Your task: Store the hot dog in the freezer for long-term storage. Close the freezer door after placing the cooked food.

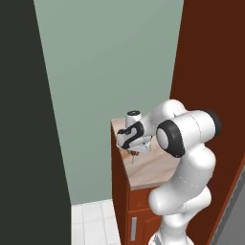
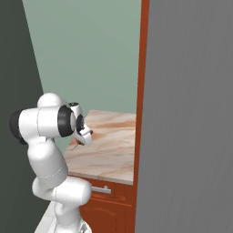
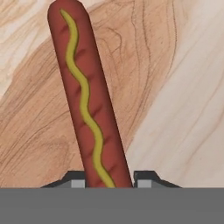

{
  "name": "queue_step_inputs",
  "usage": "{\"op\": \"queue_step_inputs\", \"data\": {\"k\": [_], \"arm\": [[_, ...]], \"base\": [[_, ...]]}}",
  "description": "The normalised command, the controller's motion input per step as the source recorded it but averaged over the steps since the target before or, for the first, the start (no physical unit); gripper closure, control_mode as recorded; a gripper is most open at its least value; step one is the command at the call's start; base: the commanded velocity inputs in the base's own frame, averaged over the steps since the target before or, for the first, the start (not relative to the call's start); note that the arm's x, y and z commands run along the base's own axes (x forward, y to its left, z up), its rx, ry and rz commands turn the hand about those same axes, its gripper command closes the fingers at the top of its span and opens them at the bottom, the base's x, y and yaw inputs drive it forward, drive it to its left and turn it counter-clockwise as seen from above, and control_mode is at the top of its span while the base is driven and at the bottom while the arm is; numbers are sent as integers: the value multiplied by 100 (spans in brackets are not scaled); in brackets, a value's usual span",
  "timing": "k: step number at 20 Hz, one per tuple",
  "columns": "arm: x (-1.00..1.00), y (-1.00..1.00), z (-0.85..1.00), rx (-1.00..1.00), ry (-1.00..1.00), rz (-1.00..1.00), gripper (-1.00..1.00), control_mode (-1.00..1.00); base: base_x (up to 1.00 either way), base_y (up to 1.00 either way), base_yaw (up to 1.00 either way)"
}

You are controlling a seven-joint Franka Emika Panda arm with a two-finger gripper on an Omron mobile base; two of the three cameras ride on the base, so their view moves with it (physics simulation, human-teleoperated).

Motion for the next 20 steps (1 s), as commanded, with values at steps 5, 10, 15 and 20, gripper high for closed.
{"op": "queue_step_inputs", "data": {"k": [5, 10, 15, 20], "arm": [[9, -4, 7, 0, -5, -1, 100, -100], [-9, -46, 72, 0, -1, 0, 100, -100], [-62, -37, 100, 6, 0, 0, 100, -100], [-95, -8, 100, 11, 0, 0, 100, -100]], "base": [[0, 0, 0], [0, 0, 0], [0, 0, 0], [0, 0, 0]]}}
